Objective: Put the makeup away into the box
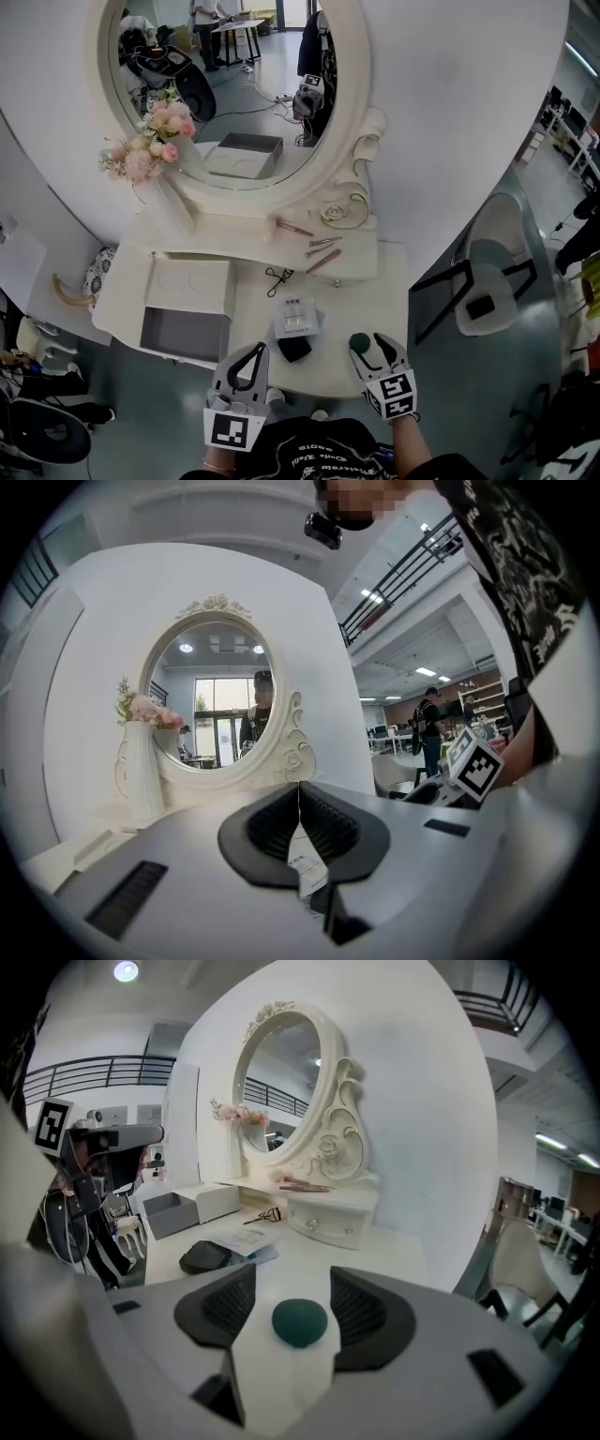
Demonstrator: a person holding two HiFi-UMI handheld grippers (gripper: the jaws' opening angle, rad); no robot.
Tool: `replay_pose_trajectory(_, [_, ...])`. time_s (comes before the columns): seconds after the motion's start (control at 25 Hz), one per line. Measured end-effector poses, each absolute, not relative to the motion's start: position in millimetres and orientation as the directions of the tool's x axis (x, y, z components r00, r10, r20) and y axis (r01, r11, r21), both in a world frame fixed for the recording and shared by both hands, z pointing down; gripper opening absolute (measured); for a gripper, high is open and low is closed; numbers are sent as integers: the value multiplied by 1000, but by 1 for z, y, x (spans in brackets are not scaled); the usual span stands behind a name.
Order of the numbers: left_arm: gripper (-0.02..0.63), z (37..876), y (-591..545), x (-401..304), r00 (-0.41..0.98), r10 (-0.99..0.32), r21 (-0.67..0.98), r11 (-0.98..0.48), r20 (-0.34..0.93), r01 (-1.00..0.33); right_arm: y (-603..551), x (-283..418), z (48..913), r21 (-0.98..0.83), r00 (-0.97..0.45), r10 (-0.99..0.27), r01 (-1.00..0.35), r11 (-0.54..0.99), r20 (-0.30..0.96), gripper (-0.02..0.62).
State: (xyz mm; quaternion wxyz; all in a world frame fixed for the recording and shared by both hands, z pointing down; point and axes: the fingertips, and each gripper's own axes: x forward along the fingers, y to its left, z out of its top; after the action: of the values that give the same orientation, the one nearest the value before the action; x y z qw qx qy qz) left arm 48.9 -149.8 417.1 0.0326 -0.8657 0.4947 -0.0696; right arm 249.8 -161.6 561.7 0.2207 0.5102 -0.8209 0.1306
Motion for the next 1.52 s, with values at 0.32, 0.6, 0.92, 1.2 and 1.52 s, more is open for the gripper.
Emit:
replay_pose_trajectory(0.32, [15, 421, -147, 38, 469, -877, -135, -479, 104, -867, -168, 250, 577, 1, -380, -759, -894, 449, 529, 239])
replay_pose_trajectory(0.6, [15, 421, -150, 30, 446, -889, -136, -457, 106, -879, -170, 248, 592, 34, -366, -719, -879, 475, 591, 239])
replay_pose_trajectory(0.92, [15, 420, -158, 26, 447, -887, -150, -460, 113, -875, -174, 253, 609, 39, -312, -677, -892, 450, 667, 239])
replay_pose_trajectory(1.2, [17, 422, -159, 19, 436, -894, -148, -448, 109, -882, -169, 252, 624, 42, -290, -633, -889, 456, 718, 239])
replay_pose_trajectory(1.52, [15, 426, -157, 21, 449, -885, -146, -464, 123, -874, -168, 255, 628, 16, -271, -627, -911, 412, 730, 238])
